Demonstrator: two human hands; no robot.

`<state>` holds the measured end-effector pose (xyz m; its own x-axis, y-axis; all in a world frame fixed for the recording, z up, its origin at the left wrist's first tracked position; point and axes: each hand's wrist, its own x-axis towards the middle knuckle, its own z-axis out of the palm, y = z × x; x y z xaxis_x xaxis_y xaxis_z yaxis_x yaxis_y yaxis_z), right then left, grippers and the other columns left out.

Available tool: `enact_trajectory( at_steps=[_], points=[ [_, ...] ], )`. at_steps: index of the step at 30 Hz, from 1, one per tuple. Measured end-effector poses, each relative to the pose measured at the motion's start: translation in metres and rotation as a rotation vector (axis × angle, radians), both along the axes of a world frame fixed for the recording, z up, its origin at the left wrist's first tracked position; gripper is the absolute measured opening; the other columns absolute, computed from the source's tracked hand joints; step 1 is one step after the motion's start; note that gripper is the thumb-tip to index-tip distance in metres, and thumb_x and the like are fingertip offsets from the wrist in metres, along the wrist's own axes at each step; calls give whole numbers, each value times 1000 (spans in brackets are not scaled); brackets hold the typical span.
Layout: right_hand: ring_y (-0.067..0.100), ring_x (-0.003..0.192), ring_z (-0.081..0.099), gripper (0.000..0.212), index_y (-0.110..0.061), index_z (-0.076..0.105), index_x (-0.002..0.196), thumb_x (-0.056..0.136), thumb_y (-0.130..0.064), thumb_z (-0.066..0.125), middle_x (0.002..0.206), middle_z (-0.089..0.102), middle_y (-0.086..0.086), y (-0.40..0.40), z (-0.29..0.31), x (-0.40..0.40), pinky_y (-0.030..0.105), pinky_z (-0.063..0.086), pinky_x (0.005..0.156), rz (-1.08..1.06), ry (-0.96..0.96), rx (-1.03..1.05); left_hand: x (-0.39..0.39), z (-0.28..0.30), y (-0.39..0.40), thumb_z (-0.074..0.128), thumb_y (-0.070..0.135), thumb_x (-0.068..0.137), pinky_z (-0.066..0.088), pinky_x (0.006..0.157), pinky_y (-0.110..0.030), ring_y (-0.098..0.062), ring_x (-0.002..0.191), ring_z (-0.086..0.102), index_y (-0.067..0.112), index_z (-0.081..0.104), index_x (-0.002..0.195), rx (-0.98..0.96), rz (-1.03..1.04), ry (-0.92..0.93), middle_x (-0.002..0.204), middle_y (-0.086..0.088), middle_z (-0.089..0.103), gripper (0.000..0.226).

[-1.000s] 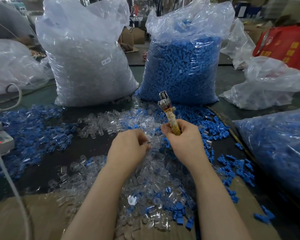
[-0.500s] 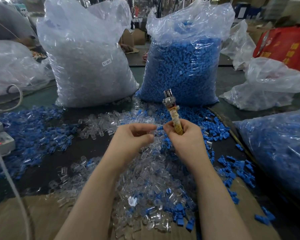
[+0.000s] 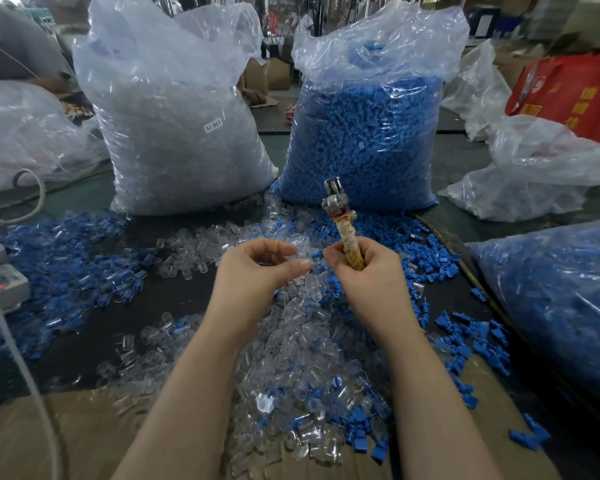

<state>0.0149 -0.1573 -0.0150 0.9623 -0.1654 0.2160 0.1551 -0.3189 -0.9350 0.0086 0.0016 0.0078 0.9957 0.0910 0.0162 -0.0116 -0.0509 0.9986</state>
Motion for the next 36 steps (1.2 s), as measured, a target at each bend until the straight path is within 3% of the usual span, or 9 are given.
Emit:
enact_trajectory(
  at_steps=[3,7,13,18,22,27,31,33,36],
  points=[
    [7,51,36,28,-6,63,83,91,-32,68,55,44,-7,1,0,0,22,34,49,-2,-10,26,1,1,0,88,14,57,48,59,-24,-14,64,57,14,68,77,-67,4,49,70,-3,64,29],
    [6,50,34,26,-6,63,82,91,-30,68,54,44,-9,0,-1,0,22,34,48,-4,-11,32,1,2,2,86,16,46,47,54,-22,-16,61,54,11,64,76,-181,12,126,68,-6,63,37],
    [4,50,36,21,-14,64,80,91,-31,68,53,46,-11,2,-1,0,21,35,49,9,-4,23,0,4,2,83,21,54,52,53,-17,-8,52,59,9,71,74,-272,65,126,62,-2,68,26],
    [9,56,40,22,-8,64,85,92,-29,67,66,52,14,5,2,-2,29,39,55,31,-41,33,1,3,0,80,10,74,55,57,-18,-9,60,68,8,71,82,-286,51,162,67,-5,73,12],
    [6,53,36,24,-7,62,83,93,-28,67,58,44,-2,6,3,-3,24,36,53,42,-67,58,1,2,-2,78,7,77,53,62,-19,-9,63,64,11,68,75,-246,83,150,66,-1,70,10],
    [9,57,39,26,-5,61,84,92,-29,68,70,52,18,7,6,-7,28,38,56,49,-90,38,-2,4,-7,79,5,76,55,60,-17,-8,62,67,11,68,78,-260,45,110,67,0,71,12],
    [8,56,39,24,-5,62,84,91,-27,69,63,49,9,8,7,-7,28,38,54,44,-108,36,-3,6,-9,76,1,77,55,60,-19,-12,65,70,8,69,84,-271,29,100,70,-4,73,12],
    [9,57,41,24,-6,62,84,91,-28,69,63,51,9,8,8,-7,35,40,56,28,-118,26,-3,7,-10,76,0,78,55,58,-18,-12,65,71,7,70,83,-243,14,87,69,-5,73,10],
    [7,55,41,24,-9,61,83,90,-31,68,58,50,-6,8,7,-7,36,41,56,-20,-135,-14,-4,8,-11,76,0,78,55,57,-18,-13,65,72,4,70,82,-217,9,67,69,-6,73,9]
  ],
)
